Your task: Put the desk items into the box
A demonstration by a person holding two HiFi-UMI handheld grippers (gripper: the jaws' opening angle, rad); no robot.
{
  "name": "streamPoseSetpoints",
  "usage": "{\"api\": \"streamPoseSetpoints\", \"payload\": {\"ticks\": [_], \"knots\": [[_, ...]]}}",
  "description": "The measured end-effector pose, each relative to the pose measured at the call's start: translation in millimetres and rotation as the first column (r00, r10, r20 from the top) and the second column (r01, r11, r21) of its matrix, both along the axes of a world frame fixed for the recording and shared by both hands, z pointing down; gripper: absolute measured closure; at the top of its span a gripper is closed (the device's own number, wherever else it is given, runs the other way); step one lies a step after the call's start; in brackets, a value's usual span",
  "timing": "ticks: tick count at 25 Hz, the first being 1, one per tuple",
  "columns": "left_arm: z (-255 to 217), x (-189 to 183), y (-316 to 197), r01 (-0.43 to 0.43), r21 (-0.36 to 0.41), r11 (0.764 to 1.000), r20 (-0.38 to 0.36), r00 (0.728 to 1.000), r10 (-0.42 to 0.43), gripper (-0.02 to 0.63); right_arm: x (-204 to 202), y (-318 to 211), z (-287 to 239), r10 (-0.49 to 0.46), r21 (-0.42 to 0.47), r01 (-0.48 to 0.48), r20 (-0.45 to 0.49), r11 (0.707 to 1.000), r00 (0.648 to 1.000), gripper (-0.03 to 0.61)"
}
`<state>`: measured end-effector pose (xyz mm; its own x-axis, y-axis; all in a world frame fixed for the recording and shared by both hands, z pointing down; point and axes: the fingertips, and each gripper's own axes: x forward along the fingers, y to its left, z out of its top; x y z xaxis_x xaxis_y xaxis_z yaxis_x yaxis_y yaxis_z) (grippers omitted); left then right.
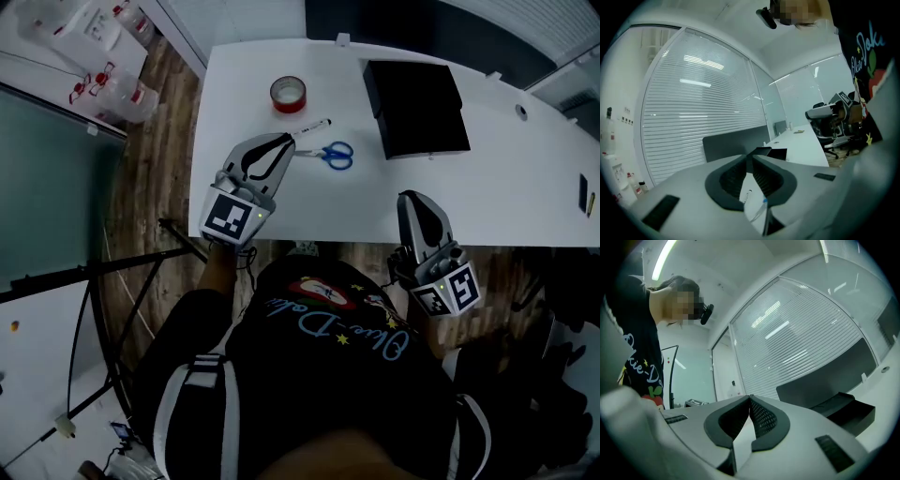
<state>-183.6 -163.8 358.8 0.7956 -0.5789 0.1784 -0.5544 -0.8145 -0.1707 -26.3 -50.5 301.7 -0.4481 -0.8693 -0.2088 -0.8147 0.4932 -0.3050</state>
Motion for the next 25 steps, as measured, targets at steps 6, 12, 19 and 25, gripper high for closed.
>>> {"api": "streamPoseSetpoints", "payload": {"ticks": [6,12,19,25], "knots": [[24.4,-9.9,-41.4,-0.016,-0.025,1.000,0.041,0.999,0.017,0.551,-0.9,-11.9,4.3,0.057,-0.023,-0.058,-0.028,0.998,0.998,0.548],[51.6,-7.7,-73.8,-0.049,-0.064,0.997,0.091,0.994,0.055,0.541,2.7,-19.8,9.5,0.116,-0.053,-0.118,-0.046,0.992,0.992,0.548],[81.3,-0.4,-104.4,-0.083,-0.103,0.991,0.176,0.979,0.100,0.497,13.0,-19.8,12.3,0.188,-0.082,-0.192,-0.055,0.978,0.981,0.548],[108.7,8.5,-119.5,-0.108,-0.131,0.986,0.271,0.952,0.140,0.471,23.5,-12.4,13.3,0.243,-0.099,-0.249,-0.069,0.963,0.968,0.548]]}}
